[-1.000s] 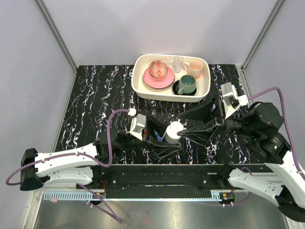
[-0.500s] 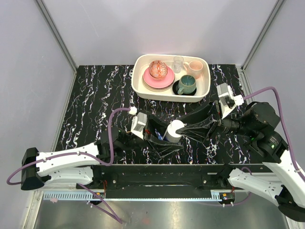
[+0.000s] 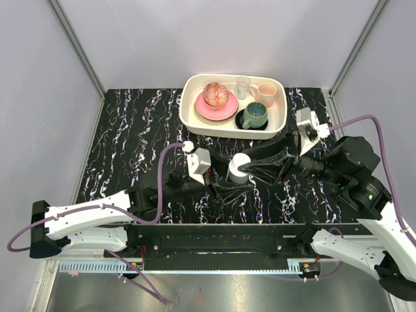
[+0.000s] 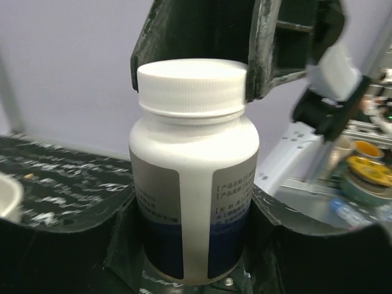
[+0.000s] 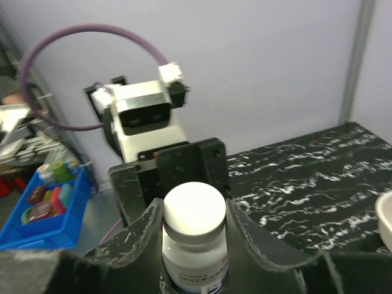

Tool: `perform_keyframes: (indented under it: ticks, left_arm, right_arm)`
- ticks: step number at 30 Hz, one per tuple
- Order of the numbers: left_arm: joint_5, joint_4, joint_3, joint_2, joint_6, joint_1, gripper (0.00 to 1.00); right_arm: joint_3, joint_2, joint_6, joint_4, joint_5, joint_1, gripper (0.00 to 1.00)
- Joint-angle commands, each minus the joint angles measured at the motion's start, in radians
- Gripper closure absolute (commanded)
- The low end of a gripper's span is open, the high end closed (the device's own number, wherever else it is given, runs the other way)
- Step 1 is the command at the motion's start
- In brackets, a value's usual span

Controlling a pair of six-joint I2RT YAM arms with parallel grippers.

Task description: Sort the pills into containers

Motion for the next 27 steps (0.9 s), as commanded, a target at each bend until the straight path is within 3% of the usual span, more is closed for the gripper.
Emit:
perform_keyframes:
  ticks: [1,11,19,23,25,26,27]
  left_arm:
    - [-0.221,-0.088,0.110,0.009,0.135,-0.001,1.00]
    - [-0.571,-0.159,0.205,0.049,0.272,-0.001,1.00]
    - [-0.738,-0.196,0.309,0.135,0.342,-0.015,1.00]
    - [-0.741,-0.196,0.324,0.161,0.332,-0.018,1.00]
    - [-0.709,-0.191,0.305,0.155,0.307,-0.019,1.00]
    - [-0.699,-0.190,0.300,0.152,0.303,-0.019,1.00]
    - [-0.671,-0.190,0.289,0.143,0.289,-0.019,1.00]
  right_arm:
    - [0.026,0.062,-0.002,-0.106,0.131,0.006,1.00]
    - [0.114,0.130,0.038,-0.207,0.444,0.006,1.00]
    - [0.176,0.176,0.145,-0.233,0.662,0.006,1.00]
    - [0.216,0.196,0.193,-0.253,0.708,0.006,1.00]
    - [0.256,0.202,0.185,-0.254,0.655,0.006,0.67]
    - [0.259,0.196,0.179,-0.250,0.641,0.006,0.44]
    - [0.261,0.191,0.174,-0.239,0.623,0.006,0.38]
